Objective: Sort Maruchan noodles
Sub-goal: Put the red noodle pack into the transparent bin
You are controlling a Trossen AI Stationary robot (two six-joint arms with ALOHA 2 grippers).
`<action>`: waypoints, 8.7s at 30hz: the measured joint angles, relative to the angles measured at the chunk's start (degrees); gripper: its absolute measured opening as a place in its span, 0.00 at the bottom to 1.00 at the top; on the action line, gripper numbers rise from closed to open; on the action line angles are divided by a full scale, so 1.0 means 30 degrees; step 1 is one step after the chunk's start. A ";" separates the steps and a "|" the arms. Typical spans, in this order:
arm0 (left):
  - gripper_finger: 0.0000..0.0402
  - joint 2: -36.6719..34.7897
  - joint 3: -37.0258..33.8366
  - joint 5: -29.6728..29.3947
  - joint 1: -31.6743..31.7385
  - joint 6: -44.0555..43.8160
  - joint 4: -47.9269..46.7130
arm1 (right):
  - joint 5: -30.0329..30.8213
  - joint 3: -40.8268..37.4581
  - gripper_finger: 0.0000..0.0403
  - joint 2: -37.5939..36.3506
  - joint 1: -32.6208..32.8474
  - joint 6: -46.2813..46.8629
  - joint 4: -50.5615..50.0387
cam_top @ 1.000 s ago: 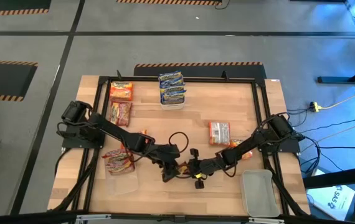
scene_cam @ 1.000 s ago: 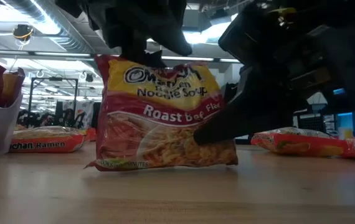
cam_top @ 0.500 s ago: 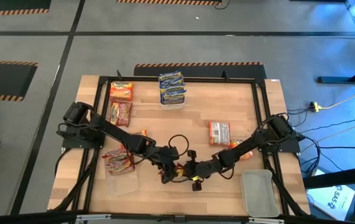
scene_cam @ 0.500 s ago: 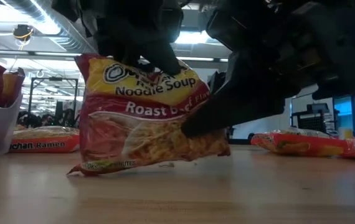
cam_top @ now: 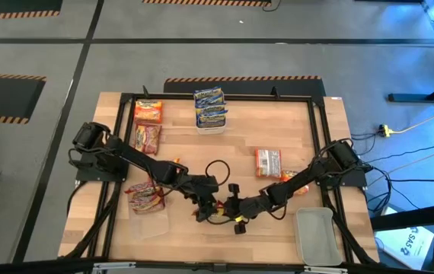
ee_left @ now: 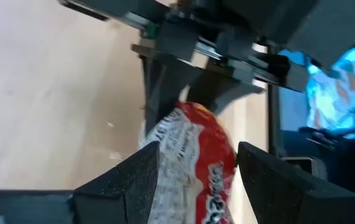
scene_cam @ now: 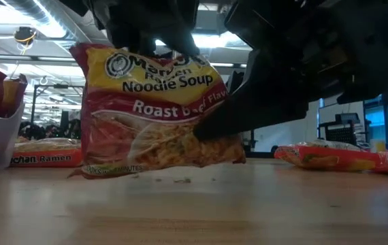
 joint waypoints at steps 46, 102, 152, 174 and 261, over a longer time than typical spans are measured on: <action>0.80 -0.0444 0.0364 -0.0847 -0.0308 0.0319 -0.4561 | 0.0641 -0.0028 0.15 0.0015 -0.0064 0.0510 0.1185; 0.80 -0.1022 0.1406 0.0016 -0.0622 -0.1242 -0.8808 | 0.0798 -0.0007 0.15 0.0007 -0.0836 0.4823 0.0580; 0.75 -0.0946 0.1647 -0.2537 -0.1529 0.0018 -0.7722 | 0.0651 0.0954 0.15 0.0000 -0.1026 0.1500 0.2858; 0.46 -0.0938 0.1647 -0.2872 -0.2027 0.1362 -0.7772 | -0.1738 0.0969 0.43 -0.1157 -0.1046 0.2250 -0.0260; 0.51 -0.1201 0.0998 -0.4948 -1.0819 -0.6425 -1.7783 | 0.4151 -0.0364 0.54 -0.4313 0.1713 0.3497 -0.1800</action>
